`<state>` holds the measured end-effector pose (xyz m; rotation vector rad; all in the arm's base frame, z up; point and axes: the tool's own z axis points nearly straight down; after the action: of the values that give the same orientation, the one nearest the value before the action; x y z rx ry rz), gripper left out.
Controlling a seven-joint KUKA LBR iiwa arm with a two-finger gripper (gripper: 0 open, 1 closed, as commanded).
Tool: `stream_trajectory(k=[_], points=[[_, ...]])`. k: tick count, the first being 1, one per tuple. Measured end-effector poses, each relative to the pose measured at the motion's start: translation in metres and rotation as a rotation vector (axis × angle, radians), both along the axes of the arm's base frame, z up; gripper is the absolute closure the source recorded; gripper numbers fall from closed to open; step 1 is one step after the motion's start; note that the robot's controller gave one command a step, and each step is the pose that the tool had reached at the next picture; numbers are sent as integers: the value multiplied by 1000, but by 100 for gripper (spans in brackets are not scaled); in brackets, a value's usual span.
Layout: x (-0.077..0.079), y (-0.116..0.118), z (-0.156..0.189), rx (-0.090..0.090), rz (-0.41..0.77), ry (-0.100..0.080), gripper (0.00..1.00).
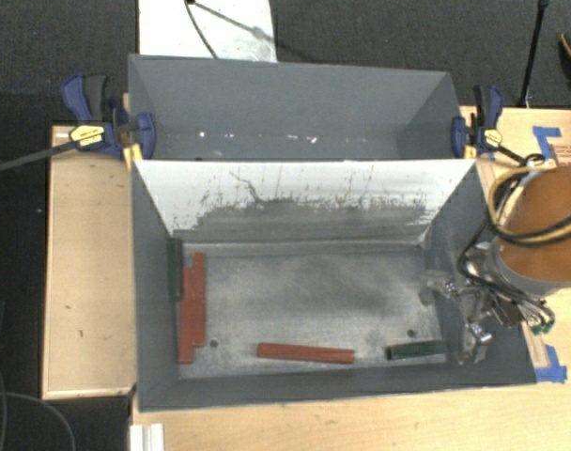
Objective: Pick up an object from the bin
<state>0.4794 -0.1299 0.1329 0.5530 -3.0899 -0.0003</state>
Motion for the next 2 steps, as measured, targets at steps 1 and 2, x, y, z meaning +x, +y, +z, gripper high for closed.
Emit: stream_trajectory(k=[1, 2], points=[[4, 30, -61, -1, 255, -18, 0], [1, 30, -63, 1, 254, -6, 100]])
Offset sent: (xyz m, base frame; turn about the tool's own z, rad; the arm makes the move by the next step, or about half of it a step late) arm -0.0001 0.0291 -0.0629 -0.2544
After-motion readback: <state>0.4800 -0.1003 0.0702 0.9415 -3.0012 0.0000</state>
